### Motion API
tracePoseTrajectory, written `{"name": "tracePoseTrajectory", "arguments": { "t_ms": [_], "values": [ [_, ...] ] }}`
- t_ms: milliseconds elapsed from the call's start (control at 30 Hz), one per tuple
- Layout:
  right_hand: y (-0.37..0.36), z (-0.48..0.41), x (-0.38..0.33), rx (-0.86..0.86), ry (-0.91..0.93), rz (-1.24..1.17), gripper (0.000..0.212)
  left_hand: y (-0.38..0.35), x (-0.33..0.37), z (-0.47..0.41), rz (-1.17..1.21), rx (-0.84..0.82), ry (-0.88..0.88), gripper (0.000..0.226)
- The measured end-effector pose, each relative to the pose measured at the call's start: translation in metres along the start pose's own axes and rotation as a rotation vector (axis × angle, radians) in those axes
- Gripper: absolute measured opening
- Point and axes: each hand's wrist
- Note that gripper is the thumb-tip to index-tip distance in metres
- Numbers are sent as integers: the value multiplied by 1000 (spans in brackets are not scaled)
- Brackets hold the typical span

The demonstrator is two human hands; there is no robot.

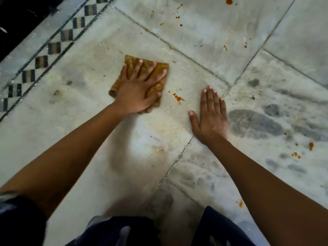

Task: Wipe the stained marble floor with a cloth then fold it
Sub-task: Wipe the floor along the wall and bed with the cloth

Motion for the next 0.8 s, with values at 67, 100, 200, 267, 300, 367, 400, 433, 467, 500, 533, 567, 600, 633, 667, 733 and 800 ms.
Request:
{"name": "tracePoseTrajectory", "arguments": {
  "t_ms": [67,100,200,267,300,367,400,433,467,500,533,567,600,633,667,733,800],
  "values": [
    [-1,0,0,4,0,-8,71,-1,-22,13,31,6,84,66],
    [-1,1,0,12,0,-11,72,0,-29,8,51,20,194,66],
    [-1,1,-1,11,4,-12,72,10,-25,-43,125,16,437,70],
    [0,1,-1,8,5,-16,72,17,1,-74,133,-22,420,71],
    [1,1,0,3,5,-13,72,17,18,-81,132,-43,366,70],
    [3,2,-1,-6,6,-8,72,13,50,-72,83,-53,213,70],
    [3,2,-1,-7,7,-10,72,9,61,-59,41,-41,121,71],
    [3,2,-1,-7,8,-11,72,4,65,-41,8,-22,28,71],
    [2,2,-1,-6,7,-13,72,-1,60,-24,-8,0,-50,70],
    [1,2,0,-6,5,-16,72,-4,50,-8,-14,8,-96,69],
    [0,1,0,-5,4,-19,73,-5,35,0,-9,9,-88,69],
    [-1,1,1,-1,-1,-22,73,-5,21,0,-1,6,-27,68],
    [-2,1,1,3,-1,-25,73,-3,11,-7,18,4,68,69],
    [-2,1,0,4,1,-28,73,0,7,-21,52,1,166,69],
    [-1,2,0,2,1,-35,73,4,10,-37,91,-2,245,69],
    [1,3,-1,17,3,-52,73,8,35,-63,112,-26,304,69],
    [3,4,-2,39,-4,-70,73,5,69,-69,64,-34,208,70]
  ]
}}
Point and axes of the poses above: each hand's wrist, its own z-axis away from the middle knuckle, its own y-axis out of the back of the hand, x = y × z, and after that the axes turned 4 degrees about -x, right-handed
